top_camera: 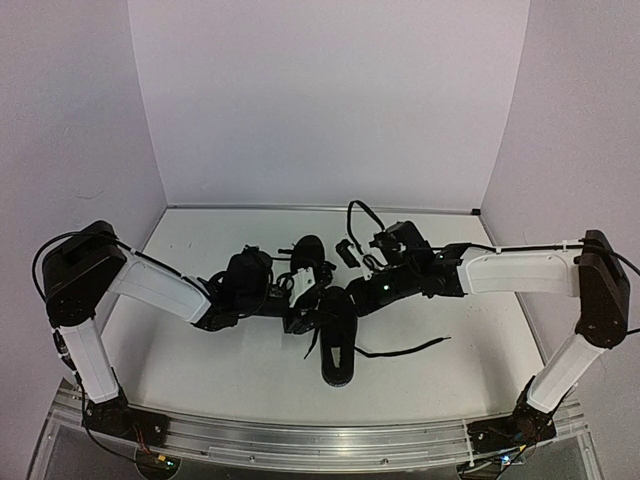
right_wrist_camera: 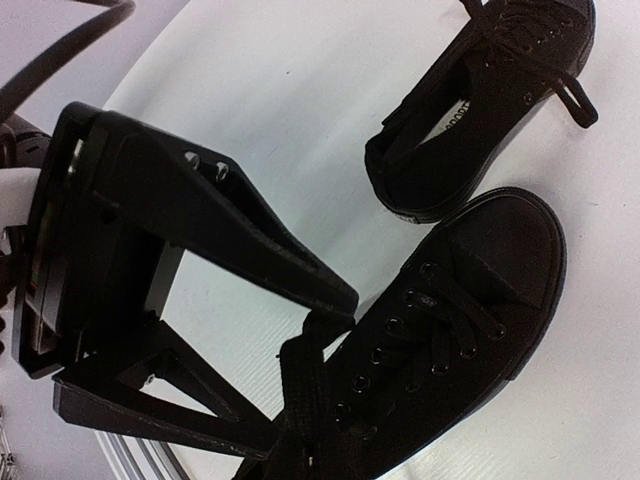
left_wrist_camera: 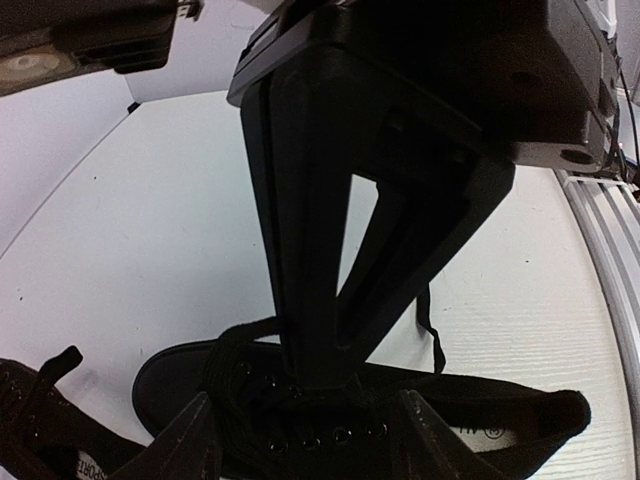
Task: Tie the shoes
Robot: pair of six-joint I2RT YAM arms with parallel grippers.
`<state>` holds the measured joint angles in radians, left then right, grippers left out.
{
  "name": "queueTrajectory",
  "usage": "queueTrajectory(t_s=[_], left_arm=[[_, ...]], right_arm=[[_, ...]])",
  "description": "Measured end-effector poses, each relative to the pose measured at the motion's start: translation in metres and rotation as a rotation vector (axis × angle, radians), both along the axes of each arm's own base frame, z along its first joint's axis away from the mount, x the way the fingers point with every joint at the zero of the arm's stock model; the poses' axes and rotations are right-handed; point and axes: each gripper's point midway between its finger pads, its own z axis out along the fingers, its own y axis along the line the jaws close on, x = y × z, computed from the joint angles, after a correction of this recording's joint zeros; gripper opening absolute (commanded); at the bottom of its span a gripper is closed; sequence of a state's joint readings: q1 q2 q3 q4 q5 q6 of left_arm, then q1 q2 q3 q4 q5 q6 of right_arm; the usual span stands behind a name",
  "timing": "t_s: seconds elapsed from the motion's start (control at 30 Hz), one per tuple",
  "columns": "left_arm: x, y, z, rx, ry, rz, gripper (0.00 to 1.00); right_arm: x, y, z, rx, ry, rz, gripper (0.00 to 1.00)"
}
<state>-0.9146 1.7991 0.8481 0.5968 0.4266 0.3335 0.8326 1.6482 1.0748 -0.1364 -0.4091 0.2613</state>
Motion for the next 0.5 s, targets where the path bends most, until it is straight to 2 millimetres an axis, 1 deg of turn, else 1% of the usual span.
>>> queueTrajectory(t_s=[0.1,0.27,0.47,0.5], left_arm=[[-0.002,-0.006,-0.001,-0.013,0.021,-0.018,0.47],[-0.008,-0.013,-0.009,-0.01,0.062,-0.041,0.43],[-0.011,-0.016,-0.018,0.002,0.083,-0.048,0.26],[-0.012,-0.016,-0.019,0.003,0.089,-0.047,0.25]], right_arm=[[0.0,0.0,0.0,-0.001,0.0,-0.003,0.0],[0.001,0.0,0.0,-0.001,0.0,-0.005,0.0],[0.001,-0.001,0.0,-0.003,-0.002,-0.008,0.0],[0.001,-0.001,0.0,-0.003,-0.002,-0.009,0.0]])
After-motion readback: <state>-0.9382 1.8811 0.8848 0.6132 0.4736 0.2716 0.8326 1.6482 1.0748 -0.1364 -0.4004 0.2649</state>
